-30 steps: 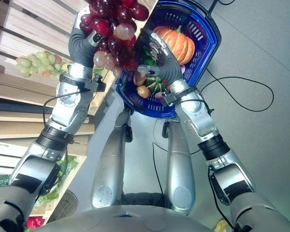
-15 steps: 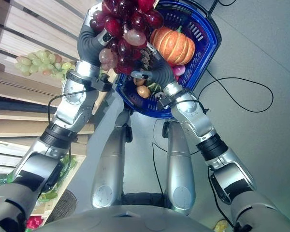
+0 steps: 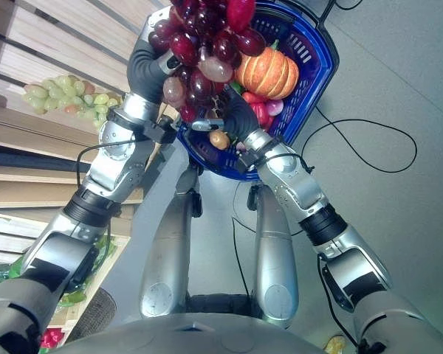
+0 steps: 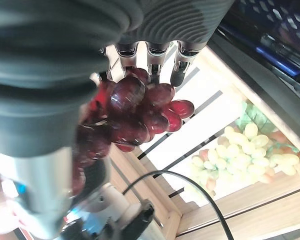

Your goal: Pick up fruits and vegetables into the basket

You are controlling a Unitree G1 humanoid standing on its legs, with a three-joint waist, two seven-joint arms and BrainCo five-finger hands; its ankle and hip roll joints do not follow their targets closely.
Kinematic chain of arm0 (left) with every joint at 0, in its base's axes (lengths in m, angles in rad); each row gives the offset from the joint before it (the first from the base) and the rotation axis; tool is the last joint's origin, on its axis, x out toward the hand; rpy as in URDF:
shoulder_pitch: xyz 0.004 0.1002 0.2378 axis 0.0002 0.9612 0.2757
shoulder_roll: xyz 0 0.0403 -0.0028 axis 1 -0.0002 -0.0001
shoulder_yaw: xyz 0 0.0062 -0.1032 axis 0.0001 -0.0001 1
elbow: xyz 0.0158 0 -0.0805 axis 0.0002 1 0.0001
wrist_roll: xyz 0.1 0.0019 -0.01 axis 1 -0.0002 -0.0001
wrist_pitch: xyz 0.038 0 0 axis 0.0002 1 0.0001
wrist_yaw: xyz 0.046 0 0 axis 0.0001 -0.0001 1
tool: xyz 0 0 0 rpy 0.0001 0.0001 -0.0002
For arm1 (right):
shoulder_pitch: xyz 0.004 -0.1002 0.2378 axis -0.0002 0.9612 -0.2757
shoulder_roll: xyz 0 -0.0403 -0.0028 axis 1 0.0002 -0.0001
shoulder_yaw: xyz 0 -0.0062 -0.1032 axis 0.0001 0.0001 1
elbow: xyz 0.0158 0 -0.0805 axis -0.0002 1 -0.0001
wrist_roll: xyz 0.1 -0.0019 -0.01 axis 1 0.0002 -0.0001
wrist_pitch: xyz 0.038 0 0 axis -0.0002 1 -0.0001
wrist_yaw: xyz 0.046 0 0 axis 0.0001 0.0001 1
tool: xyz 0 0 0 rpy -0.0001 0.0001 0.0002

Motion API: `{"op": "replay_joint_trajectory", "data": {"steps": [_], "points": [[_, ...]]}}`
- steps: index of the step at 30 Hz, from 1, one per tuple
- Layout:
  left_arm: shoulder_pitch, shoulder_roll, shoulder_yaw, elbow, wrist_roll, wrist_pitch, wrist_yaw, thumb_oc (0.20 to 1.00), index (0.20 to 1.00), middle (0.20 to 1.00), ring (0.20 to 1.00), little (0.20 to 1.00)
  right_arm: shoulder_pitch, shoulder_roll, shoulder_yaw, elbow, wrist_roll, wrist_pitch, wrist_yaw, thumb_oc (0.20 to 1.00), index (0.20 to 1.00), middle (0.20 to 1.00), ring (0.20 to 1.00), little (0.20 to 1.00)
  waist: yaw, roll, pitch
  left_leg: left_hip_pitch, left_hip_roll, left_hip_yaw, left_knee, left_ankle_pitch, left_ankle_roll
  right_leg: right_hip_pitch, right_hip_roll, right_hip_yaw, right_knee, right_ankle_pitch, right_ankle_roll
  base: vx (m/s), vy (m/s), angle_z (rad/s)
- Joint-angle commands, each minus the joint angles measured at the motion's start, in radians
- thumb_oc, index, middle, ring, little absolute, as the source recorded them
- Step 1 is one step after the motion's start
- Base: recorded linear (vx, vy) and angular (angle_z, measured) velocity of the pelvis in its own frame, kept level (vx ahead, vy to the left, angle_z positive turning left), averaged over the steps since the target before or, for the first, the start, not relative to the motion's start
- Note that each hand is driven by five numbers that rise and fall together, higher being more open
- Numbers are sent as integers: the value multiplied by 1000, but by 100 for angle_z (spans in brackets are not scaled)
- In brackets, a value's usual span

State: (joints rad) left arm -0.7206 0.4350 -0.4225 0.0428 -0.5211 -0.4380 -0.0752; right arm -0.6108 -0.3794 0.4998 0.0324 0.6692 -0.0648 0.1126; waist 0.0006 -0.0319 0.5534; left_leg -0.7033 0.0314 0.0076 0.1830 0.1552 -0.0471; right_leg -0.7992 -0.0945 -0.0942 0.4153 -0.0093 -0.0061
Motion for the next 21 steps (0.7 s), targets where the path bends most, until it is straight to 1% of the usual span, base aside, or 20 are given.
{"op": "replay_joint_trajectory", "data": {"steps": [1,6,12,17,18,19,20,21], "points": [[-48,-55,-65,-178,5,-43,-55,200,200,200,200,200,-41,37,12,-134,61,-48,9,1000,1000,1000,1000,1000,-2,15,-33,-14,-35,-39,75,-62,19,96,-26,-33,-131,88,76,0,0,0],[-53,-49,-80,-183,-9,-26,-68,200,200,200,200,200,-45,37,7,-136,70,-62,-6,1000,1000,1000,1000,1000,-2,15,-33,-14,-36,-38,76,-62,20,98,-28,-37,-134,90,77,0,0,0],[-47,-50,-90,-189,9,-8,-69,200,200,200,200,200,-38,36,-4,-156,80,-83,-18,1000,1000,1000,1000,1000,-3,11,-33,-16,-36,-38,75,-62,22,96,-27,-37,-135,91,79,0,0,0],[-48,-51,-97,-182,-1,-12,-71,200,200,200,200,200,-45,41,-14,-159,70,-105,-39,1000,1000,1000,1000,1000,-4,9,-33,-15,-35,-37,76,-63,22,97,-26,-36,-134,92,79,0,0,0],[-47,-54,-98,-183,1,-12,-70,200,200,200,200,200,-44,43,-16,-162,68,-111,-50,780,780,780,780,780,-4,8,-33,-15,-35,-37,78,-64,22,96,-26,-35,-133,92,79,0,0,0],[-47,-51,-96,-186,-7,-11,-72,200,200,200,200,200,-43,45,-18,-161,66,-115,-54,385,385,385,385,385,-4,8,-33,-15,-35,-37,79,-65,22,96,-26,-35,-132,92,80,0,0,0],[-43,-54,-92,-189,1,-14,-71,200,200,200,200,200,-42,47,-20,-162,64,-124,-63,200,200,200,200,200,-4,8,-33,-16,-34,-36,79,-64,23,95,-25,-36,-132,92,79,0,0,0],[-42,-55,-91,-189,2,-14,-70,200,200,200,200,200,-41,48,-20,-163,63,-124,-66,200,200,200,200,200,-4,9,-33,-16,-34,-36,79,-64,23,95,-25,-36,-131,92,79,0,0,0]]}}
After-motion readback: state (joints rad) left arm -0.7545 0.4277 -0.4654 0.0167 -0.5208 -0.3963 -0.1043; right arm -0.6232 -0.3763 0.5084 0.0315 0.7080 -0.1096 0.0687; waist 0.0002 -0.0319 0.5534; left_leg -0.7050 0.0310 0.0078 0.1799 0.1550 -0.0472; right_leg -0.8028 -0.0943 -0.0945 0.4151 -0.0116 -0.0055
